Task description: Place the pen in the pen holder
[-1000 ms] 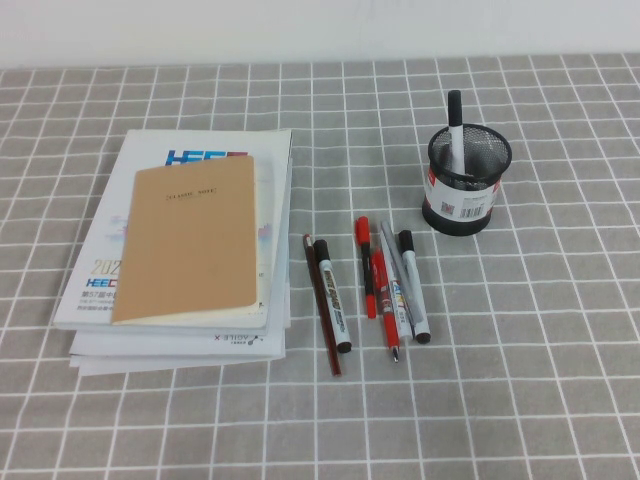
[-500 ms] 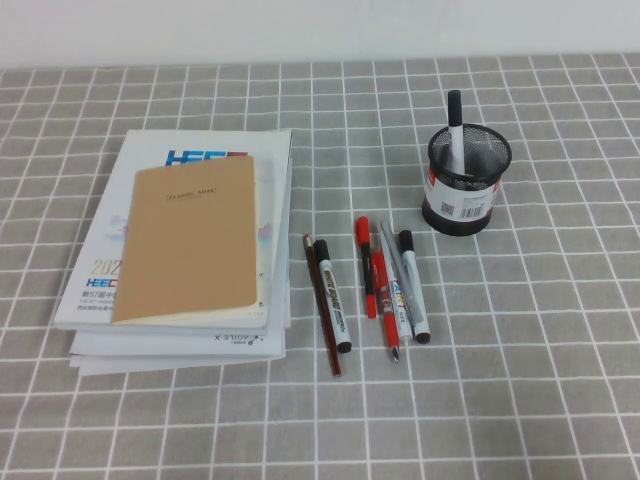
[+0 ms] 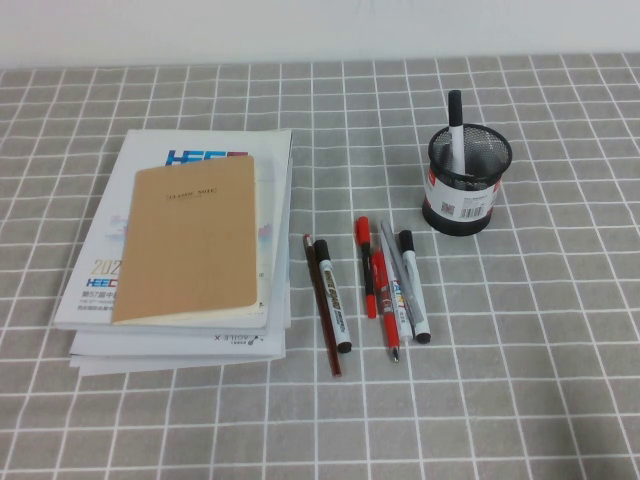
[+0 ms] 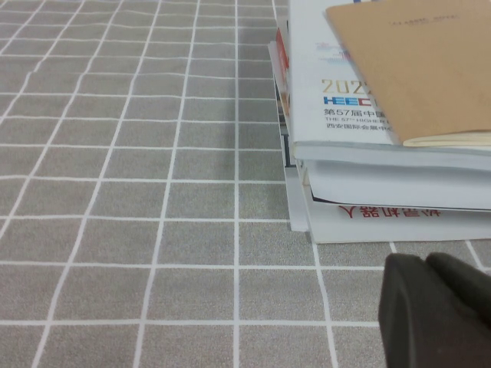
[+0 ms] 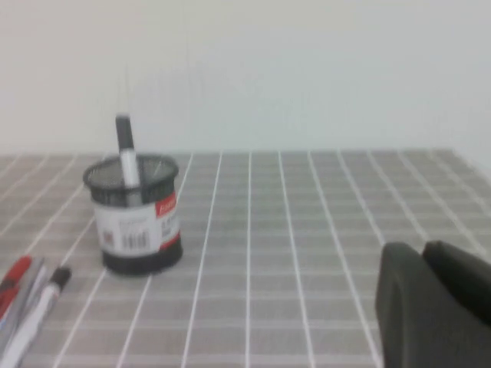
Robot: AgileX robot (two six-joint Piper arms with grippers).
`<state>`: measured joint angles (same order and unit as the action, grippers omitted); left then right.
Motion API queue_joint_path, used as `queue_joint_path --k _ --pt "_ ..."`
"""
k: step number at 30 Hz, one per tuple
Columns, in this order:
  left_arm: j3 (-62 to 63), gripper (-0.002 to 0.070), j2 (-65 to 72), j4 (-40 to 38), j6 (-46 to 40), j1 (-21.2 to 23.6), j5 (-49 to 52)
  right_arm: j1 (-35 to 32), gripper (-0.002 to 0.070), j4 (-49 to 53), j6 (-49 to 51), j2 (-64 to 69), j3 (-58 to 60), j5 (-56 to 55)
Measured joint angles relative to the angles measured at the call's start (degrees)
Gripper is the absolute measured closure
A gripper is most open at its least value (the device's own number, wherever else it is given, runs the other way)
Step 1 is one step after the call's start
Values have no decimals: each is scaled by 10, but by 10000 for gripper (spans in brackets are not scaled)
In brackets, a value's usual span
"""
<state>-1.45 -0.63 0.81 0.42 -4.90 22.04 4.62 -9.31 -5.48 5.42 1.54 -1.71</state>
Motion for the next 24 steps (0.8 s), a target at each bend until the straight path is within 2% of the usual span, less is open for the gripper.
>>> queue_joint_path --k 10,24 --pt "0 680 0 0 0 0 0 0 688 -4 0 -58 0 217" --pt "0 680 0 0 0 0 0 0 688 -5 -1 -58 0 233"
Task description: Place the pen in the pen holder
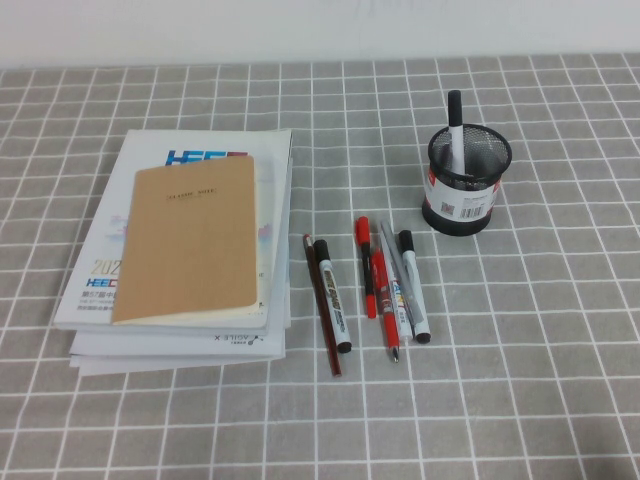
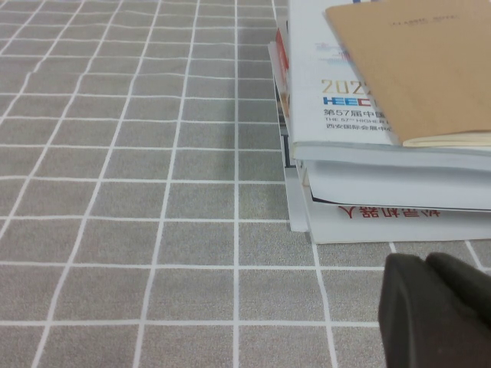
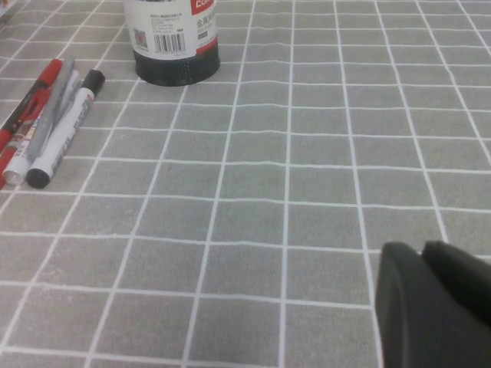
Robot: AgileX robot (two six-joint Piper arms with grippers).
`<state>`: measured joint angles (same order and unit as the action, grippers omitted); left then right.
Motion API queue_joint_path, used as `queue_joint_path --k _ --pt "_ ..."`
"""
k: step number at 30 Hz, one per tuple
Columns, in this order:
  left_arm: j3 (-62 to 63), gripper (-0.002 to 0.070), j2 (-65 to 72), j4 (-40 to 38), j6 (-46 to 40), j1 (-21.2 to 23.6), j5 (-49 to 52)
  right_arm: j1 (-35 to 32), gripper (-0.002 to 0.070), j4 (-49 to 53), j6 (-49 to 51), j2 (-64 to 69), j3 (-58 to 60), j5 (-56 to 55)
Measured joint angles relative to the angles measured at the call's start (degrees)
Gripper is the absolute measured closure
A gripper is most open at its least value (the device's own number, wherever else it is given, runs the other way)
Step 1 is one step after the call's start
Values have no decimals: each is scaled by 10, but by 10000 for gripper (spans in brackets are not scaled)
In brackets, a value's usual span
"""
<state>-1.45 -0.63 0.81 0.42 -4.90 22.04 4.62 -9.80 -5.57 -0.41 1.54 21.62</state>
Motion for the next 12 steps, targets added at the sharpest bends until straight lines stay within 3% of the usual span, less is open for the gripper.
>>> queue_joint_path --k 12 --pt "0 680 0 0 0 0 0 0 688 -8 0 0 0 0"
